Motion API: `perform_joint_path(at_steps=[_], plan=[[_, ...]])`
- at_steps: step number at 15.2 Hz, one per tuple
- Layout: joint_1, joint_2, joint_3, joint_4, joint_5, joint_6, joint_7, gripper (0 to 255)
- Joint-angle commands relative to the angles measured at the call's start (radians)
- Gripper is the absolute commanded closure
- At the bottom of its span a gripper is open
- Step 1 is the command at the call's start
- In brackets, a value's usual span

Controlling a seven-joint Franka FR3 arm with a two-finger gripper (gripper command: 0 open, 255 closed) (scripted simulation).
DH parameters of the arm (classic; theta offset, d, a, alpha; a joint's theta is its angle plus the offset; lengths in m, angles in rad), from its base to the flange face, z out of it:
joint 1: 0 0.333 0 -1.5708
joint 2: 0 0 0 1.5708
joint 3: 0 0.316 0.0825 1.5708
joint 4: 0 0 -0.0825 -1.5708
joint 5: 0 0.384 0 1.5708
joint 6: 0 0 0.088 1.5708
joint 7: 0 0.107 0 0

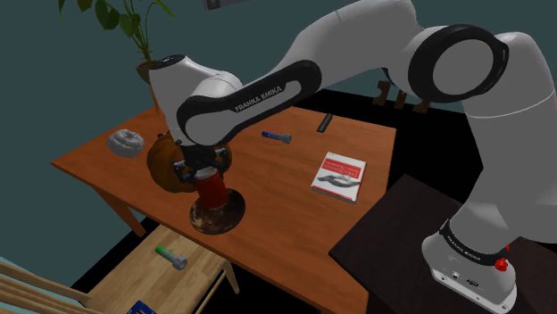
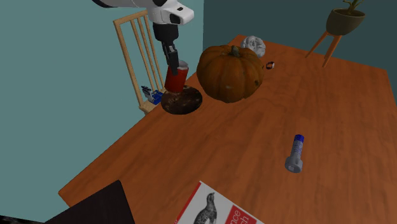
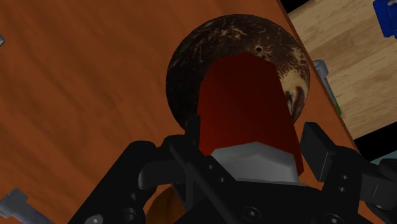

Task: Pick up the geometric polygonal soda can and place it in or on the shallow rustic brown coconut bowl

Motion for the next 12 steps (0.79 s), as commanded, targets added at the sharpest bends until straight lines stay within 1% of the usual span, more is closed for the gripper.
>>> perform_joint_path(at_steps=[1,12], plan=[[0.001,0.009,-0.003,-0.012,-0.005,0.021,0.004,255],[0.007,0.07,-0.021,-0.061,-0.031,0.128,0.022,255]])
